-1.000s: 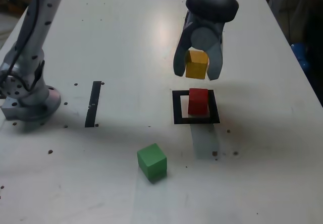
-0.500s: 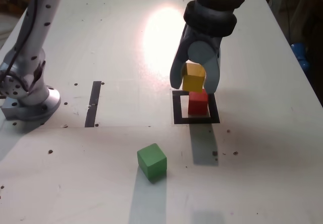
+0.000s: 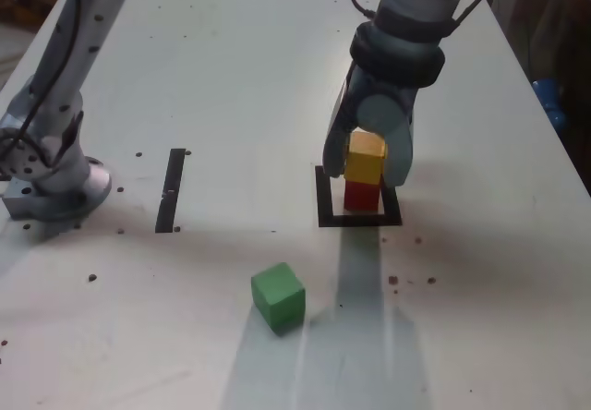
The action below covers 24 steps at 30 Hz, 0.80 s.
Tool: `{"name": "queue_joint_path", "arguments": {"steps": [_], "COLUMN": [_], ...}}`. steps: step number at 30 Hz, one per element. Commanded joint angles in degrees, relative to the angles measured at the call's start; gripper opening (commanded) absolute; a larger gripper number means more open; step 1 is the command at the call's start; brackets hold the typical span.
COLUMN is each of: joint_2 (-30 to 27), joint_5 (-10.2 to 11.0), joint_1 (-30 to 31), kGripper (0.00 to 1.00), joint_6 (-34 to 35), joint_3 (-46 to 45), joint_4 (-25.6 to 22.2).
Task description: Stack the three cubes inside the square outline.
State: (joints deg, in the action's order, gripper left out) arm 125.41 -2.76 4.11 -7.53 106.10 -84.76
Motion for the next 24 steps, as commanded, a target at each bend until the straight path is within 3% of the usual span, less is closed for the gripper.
{"name": "queue_joint_path", "arguments": {"steps": [1, 3, 5, 17, 24], "joint_2": [0.20, 0.17, 0.14, -1.43, -6.77], "joint_5": [0.04, 0.03, 0.04, 1.12, 4.42], "joint_1": [-0.04, -0.04, -0.08, -0.21, 1.68], "kGripper": [0.66, 0.89, 0.99, 1.00, 1.00], "joint_6": [-0.15, -0.21, -0.24, -0.29, -0.22], "joint_3": [0.07, -0.03, -0.12, -0.63, -3.29], "joint_4": [0.15, 0.19, 0.18, 0.08, 0.00]}}
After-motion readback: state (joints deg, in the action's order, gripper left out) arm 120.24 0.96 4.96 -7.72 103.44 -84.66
